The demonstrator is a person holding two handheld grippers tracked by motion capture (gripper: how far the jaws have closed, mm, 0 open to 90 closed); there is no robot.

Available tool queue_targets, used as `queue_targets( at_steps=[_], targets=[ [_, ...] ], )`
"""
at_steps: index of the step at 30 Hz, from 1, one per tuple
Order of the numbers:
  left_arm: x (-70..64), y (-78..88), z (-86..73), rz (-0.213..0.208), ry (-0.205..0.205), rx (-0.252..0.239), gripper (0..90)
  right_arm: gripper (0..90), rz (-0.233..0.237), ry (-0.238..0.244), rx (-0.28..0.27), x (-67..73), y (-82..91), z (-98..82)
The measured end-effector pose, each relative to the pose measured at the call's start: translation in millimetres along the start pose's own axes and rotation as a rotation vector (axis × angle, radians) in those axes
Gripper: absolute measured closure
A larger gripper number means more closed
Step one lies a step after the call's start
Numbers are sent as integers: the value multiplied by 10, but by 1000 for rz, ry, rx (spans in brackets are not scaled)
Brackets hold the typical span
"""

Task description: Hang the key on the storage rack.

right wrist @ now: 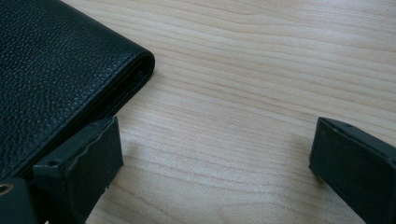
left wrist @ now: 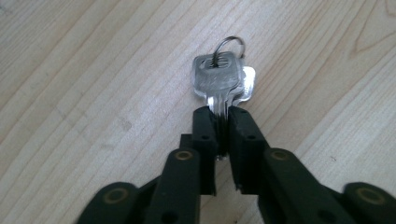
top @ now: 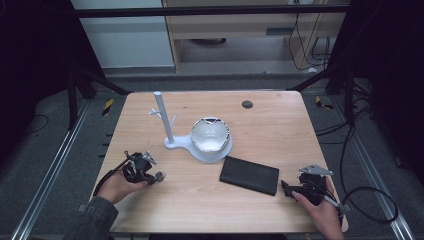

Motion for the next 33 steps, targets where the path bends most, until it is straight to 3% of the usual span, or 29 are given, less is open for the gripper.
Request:
queue_targets(
  at_steps=[8, 11, 19, 25, 28, 31, 33],
  targets=[
    [-13, 70, -3, 13, 3, 1, 831, 27, 1, 1, 1, 4, 3, -4],
    [-56, 50, -38, 1, -14, 41, 831, 27, 4, -1, 1, 10, 4, -4],
    [-68, 45, -60, 3, -20, 47, 827, 26, 6, 1, 1, 10, 3, -4],
    [-46, 26, -13, 27, -37, 48, 708, 25, 6, 1, 1, 11, 2, -4],
    [-37, 6, -18, 16, -37, 55, 687, 26, 8, 4, 1, 11, 4, -4],
    [-45, 9, -21, -11, -41, 63, 714, 25, 9, 4, 1, 14, 4, -5],
    [-47, 9, -17, -12, -50, 69, 796, 25, 10, 5, 2, 14, 4, -6]
  ],
)
Point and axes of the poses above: each handheld gripper's, and its own axes: y roughly backward along the jaws, z roughly out of its top, x roughly to its left, the point moved 7 cm from there along -y, roughly forward along the jaws, and after that the axes turned 10 degrees about -y, right-handed, at the moved point
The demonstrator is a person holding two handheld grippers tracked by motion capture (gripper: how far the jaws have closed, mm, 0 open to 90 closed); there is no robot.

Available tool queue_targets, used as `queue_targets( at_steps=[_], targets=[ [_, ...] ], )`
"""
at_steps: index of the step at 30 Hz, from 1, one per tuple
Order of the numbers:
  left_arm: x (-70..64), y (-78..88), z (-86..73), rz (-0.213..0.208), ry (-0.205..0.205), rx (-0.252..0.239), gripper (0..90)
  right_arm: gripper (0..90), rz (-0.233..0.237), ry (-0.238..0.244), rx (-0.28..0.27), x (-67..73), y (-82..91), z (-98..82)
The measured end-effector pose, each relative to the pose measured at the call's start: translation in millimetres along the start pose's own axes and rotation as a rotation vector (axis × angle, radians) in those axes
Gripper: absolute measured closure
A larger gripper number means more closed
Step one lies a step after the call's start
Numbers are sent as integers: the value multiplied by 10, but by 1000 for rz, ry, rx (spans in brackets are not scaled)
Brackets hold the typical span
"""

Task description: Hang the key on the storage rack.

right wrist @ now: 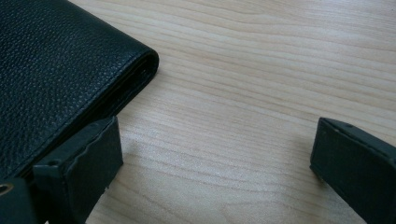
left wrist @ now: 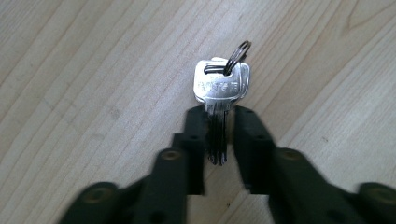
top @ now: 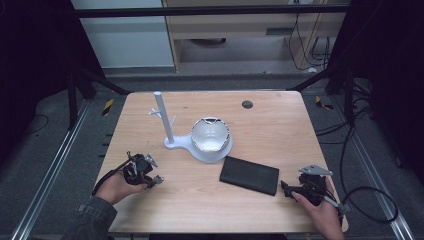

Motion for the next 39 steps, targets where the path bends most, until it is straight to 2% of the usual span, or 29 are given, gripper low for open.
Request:
queue_targets(
  at_steps=[5, 7, 13, 17, 19, 23, 24, 31, 35, 36, 39],
  targets=[
    [-12, 7, 2, 30, 2, 10, 802, 25, -1, 1, 1, 1, 0, -2],
    [-24, 79, 13, 47, 3, -30, 803, 25, -1, 2, 1, 2, 0, -2],
    [-18, 240, 28, 62, -7, -47, 804, 25, 0, 2, 0, 2, -1, -2],
    [-16, 286, 46, 61, -18, -46, 804, 25, -1, 1, 1, 3, 0, -3],
    [-26, 309, 46, 49, -38, -20, 804, 25, 0, 2, 0, 3, -1, -2],
    [-35, 257, 9, 47, -41, 15, 803, 25, -1, 1, 1, 3, 0, -3],
    [-32, 246, -1, 39, -32, 0, 803, 25, -1, 1, 1, 3, 0, -3],
    [-21, 269, -24, 35, -20, -23, 803, 24, 0, -1, 1, 5, 0, -3],
    [-40, 256, -56, 25, -30, -2, 801, 24, 0, -1, 1, 5, 0, -3],
    [-55, 208, -96, 16, -37, 26, 801, 24, 1, -1, 0, 5, 0, -2],
    [-67, 162, -140, 5, -35, 44, 800, 24, -1, 1, 1, 3, 0, -3]
  ],
)
Point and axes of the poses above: each handheld gripper's, and its own axes: y roughly backward along the jaws, z roughly out of its top, x roughly to its left, the point moved 7 cm from there along -y, roughly forward along the jaws, and after that the axes turned 10 degrees about -y, right-handed, at the moved point
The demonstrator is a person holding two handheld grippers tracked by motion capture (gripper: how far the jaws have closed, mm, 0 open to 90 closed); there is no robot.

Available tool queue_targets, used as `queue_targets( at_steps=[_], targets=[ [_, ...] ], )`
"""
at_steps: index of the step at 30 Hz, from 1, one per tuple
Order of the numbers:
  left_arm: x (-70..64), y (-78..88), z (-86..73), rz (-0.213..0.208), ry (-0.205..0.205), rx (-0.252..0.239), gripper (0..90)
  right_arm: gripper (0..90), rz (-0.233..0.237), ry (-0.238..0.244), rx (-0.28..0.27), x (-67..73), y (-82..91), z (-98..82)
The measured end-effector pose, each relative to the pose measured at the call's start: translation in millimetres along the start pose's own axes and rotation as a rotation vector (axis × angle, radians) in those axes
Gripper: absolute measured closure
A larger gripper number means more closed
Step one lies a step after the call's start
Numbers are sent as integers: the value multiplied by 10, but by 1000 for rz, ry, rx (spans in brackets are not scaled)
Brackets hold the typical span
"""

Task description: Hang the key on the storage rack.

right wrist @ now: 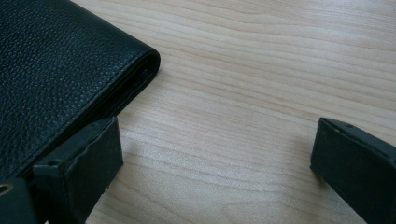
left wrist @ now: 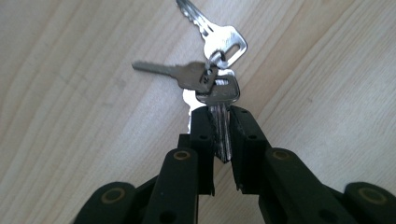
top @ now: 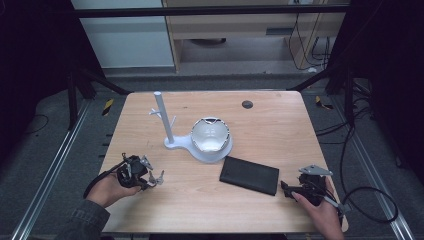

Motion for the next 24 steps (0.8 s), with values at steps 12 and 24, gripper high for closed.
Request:
queue_targets(
  at_steps=[12, 24],
  targets=[
    [74, -116, -34, 56, -30, -18, 522, 24, 0, -1, -1, 1, 0, 1],
    [12, -114, 8, 6, 24, -7, 806, 24, 2, 0, 0, 4, 1, 0]
  ],
)
Point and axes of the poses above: each handheld gripper's, and its own axes: y roughly backward along the jaws, z roughly out of its top, x roughly to its left, the point moved 7 cm from there along -y, roughly forward along the jaws, and after that the axes turned 10 degrees about -y, right-handed, at the moved point
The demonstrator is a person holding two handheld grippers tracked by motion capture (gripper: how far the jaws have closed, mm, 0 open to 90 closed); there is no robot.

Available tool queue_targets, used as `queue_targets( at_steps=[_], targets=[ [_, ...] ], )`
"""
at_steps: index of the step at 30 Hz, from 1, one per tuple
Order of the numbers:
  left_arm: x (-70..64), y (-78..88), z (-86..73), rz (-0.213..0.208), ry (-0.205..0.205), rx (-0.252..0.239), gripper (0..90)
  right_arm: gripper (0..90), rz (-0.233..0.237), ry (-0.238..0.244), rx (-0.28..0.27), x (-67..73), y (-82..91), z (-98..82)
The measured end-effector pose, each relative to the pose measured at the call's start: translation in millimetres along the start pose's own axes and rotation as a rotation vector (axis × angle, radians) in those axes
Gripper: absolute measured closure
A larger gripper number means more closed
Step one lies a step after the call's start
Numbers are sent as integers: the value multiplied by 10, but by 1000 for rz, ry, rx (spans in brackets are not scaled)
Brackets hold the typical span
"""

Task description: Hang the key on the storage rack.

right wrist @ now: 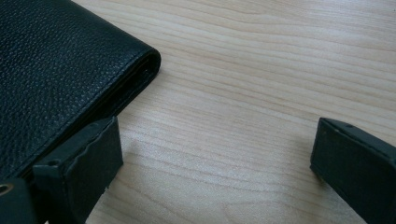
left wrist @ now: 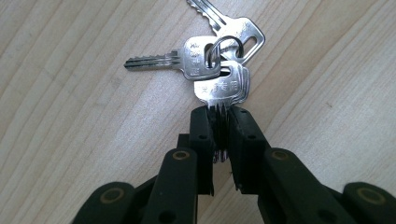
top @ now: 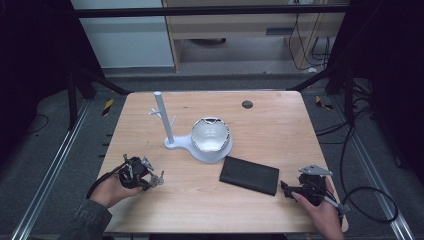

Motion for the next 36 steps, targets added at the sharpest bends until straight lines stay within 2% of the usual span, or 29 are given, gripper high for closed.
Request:
queue_targets(
  at_steps=[3, 8, 11, 13, 14, 15, 22, 24, 30, 34, 36],
  targets=[
    [-33, 51, 33, 5, -3, -17, 815, 24, 0, 0, 0, 0, 0, 0],
    [-41, 109, 43, 12, -12, -11, 816, 24, 0, 1, 0, 1, 0, 0],
    [-53, 146, 49, 3, -25, -11, 818, 24, 1, 3, 0, 1, 1, -1],
    [-46, 182, 55, 16, -33, -9, 835, 24, 1, 3, 0, 1, 1, -1],
    [-42, 197, 56, 16, -33, -13, 847, 24, 1, 3, 0, 1, 0, -1],
    [-30, 216, 59, 19, -25, -25, 899, 24, 1, 3, 0, 1, 0, -1],
    [-17, 221, 46, 13, -29, -17, 900, 24, 2, 4, 1, 3, 0, -1],
    [-2, 256, 62, 12, -16, -49, 900, 24, 3, 5, 1, 3, 0, -2],
    [53, 573, 148, 49, 10, -134, 900, 24, 3, 5, 1, 3, 0, -2],
    [140, 852, 233, 96, 26, -188, 900, 23, 2, 4, 1, 4, 0, -2],
    [165, 918, 257, 100, 25, -197, 900, 23, 2, 4, 1, 4, 0, -2]
  ],
)
Point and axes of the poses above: each handheld gripper's, and its own axes: y roughly backward along the jaws, z roughly out of its top, x roughly to its left, the point moved 7 cm from there along -y, roughly forward along the jaws, and after that the axes turned 10 degrees about -y, right-handed, at the moved point
